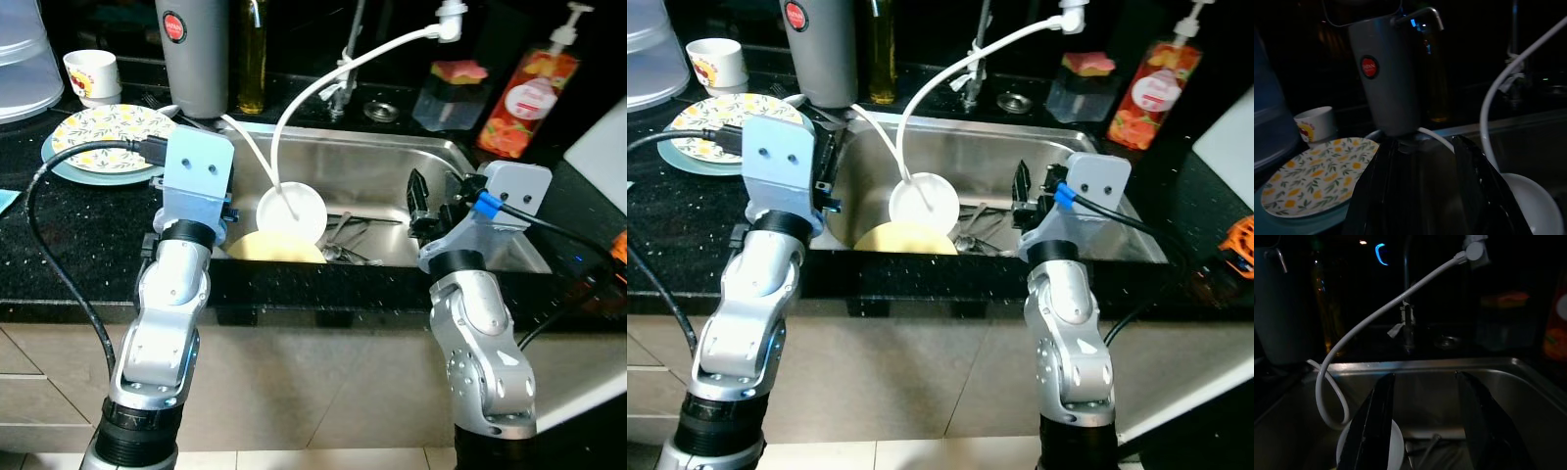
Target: Kitchen organization
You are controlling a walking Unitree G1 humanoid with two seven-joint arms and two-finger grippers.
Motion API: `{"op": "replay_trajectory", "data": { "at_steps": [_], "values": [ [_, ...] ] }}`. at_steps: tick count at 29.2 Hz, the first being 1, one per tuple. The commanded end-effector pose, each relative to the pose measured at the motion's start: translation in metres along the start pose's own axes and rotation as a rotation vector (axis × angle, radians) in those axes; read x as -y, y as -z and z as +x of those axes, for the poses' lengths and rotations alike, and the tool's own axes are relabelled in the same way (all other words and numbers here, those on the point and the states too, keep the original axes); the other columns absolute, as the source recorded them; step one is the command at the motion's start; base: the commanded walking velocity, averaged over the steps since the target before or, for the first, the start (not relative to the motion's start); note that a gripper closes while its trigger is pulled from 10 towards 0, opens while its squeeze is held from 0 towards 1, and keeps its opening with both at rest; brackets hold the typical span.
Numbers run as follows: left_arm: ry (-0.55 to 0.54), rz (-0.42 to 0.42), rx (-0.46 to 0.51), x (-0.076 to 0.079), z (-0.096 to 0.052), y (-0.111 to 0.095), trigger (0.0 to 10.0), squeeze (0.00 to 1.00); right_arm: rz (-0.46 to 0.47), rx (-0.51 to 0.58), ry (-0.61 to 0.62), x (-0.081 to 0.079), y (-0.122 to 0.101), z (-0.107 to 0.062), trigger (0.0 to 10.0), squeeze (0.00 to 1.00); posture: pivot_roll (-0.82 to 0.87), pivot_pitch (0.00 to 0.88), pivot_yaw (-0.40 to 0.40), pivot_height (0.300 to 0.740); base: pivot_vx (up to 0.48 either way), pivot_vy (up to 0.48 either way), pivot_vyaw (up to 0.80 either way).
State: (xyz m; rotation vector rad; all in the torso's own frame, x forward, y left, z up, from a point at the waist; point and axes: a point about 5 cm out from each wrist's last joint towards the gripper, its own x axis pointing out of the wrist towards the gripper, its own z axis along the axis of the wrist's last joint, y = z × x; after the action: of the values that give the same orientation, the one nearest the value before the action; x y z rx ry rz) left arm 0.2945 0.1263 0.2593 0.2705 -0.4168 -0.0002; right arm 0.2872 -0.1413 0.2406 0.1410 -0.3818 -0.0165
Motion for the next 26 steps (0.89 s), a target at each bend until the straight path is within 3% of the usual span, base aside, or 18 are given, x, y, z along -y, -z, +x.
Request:
{"op": "replay_trajectory", "data": {
  "at_steps": [1, 8, 10, 12, 16, 20, 26],
  "values": [
    [0.005, 0.004, 0.032, 0.003, -0.001, -0.005, 10.0, 0.0, -0.012, -0.002, 0.018, 0.005, 0.001, 0.0, 10.0, 0.0, 0.21, 0.038, -0.081, 0.74, 0.0, 0.0, 0.0],
    [-0.001, 0.015, 0.014, 0.003, 0.0, -0.005, 10.0, 0.0, -0.011, -0.002, 0.018, 0.006, 0.001, 0.0, 10.0, 0.0, 0.21, 0.041, -0.083, 0.74, 0.0, 0.0, 0.0],
    [-0.007, 0.026, -0.03, 0.002, 0.002, -0.001, 10.0, 0.0, -0.011, -0.001, 0.016, 0.005, 0.001, 0.0, 10.0, 0.0, 0.21, 0.041, -0.083, 0.74, 0.0, 0.0, 0.0],
    [-0.015, 0.096, -0.115, -0.001, 0.004, 0.004, 10.0, 0.0, -0.011, 0.0, 0.013, 0.005, 0.0, 0.0, 10.0, 0.0, 0.22, 0.044, -0.084, 0.74, 0.0, 0.0, 0.0],
    [-0.149, 0.188, -0.269, -0.023, 0.009, 0.013, 10.0, 0.0, -0.013, 0.004, -0.012, 0.002, -0.001, 0.001, 10.0, 0.0, 0.22, 0.045, -0.083, 0.74, 0.0, 0.0, 0.0],
    [-0.188, 0.215, -0.314, -0.032, 0.014, 0.016, 10.0, 0.0, -0.015, 0.009, -0.047, -0.001, -0.003, 0.003, 10.0, 0.0, 0.23, 0.045, -0.082, 0.74, 0.0, 0.0, 0.0],
    [-0.158, 0.204, -0.324, -0.027, 0.013, 0.021, 10.0, 0.0, -0.022, 0.012, -0.058, -0.004, -0.004, 0.004, 10.0, 0.0, 0.23, 0.046, -0.08, 0.74, 0.0, 0.0, 0.0]
  ]
}}
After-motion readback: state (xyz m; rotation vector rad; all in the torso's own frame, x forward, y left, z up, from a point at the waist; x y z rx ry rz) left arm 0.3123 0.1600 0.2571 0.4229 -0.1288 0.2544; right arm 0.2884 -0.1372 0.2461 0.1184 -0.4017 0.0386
